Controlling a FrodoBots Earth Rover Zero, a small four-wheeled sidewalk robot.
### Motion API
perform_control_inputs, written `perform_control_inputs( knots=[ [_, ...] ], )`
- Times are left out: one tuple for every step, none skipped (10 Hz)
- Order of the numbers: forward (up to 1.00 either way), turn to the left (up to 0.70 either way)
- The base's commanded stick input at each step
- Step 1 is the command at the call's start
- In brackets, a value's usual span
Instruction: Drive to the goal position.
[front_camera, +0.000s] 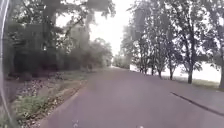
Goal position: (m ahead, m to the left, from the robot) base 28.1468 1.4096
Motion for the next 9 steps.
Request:
perform_control_inputs(
  knots=[
    [0.7,-0.26],
    [0.7,-0.24],
    [0.7,-0.21],
    [0.7,-0.19],
    [0.7,0.01],
    [0.7,0.01],
    [0.7,0.01],
    [0.7,0.01],
    [0.7,0.01]
  ],
)
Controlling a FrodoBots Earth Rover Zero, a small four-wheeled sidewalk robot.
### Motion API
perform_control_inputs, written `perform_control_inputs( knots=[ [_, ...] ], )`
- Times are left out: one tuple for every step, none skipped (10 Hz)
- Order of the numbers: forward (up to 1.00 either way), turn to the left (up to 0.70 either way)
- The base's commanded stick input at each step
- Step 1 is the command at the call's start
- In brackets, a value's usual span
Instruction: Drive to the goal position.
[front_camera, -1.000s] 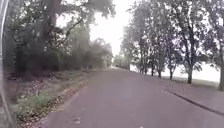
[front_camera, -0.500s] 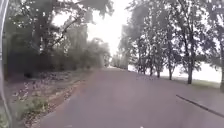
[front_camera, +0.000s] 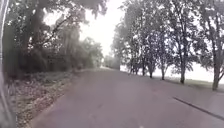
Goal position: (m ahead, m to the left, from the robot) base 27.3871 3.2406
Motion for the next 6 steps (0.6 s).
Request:
perform_control_inputs(
  knots=[
    [0.7,0.01],
    [0.7,0.01],
    [0.7,0.01],
    [0.7,0.01],
    [0.7,0.01],
    [0.7,0.01]
  ],
)
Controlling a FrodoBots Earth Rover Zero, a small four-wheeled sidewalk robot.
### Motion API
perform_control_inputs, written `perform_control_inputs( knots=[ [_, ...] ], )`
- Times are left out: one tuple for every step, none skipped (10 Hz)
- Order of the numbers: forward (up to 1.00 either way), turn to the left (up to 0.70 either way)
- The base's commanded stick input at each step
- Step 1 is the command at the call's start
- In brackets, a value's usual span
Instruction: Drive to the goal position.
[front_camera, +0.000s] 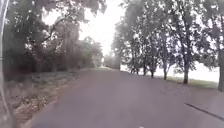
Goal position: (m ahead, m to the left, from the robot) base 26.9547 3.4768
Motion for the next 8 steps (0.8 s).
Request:
perform_control_inputs(
  knots=[
    [0.7,0.01],
    [0.7,0.01],
    [0.7,0.01],
    [0.7,0.01],
    [0.7,0.01],
    [0.7,0.01],
    [0.7,0.01],
    [0.7,0.01]
  ],
)
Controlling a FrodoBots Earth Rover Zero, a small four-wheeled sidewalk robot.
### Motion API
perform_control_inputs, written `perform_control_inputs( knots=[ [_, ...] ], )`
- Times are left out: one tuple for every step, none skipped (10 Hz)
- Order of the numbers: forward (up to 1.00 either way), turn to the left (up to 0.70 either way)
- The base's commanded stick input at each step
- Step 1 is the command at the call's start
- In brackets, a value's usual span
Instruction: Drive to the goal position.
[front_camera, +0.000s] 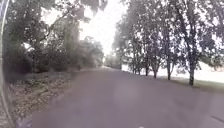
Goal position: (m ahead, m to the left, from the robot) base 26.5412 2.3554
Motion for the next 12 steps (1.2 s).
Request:
perform_control_inputs(
  knots=[
    [0.7,0.01],
    [0.7,0.01],
    [0.7,0.01],
    [0.7,0.01],
    [0.7,0.01],
    [0.7,0.01],
    [0.7,0.01],
    [0.7,0.01],
    [0.7,0.01],
    [0.7,0.01],
    [0.7,0.01],
    [0.7,0.01]
  ],
)
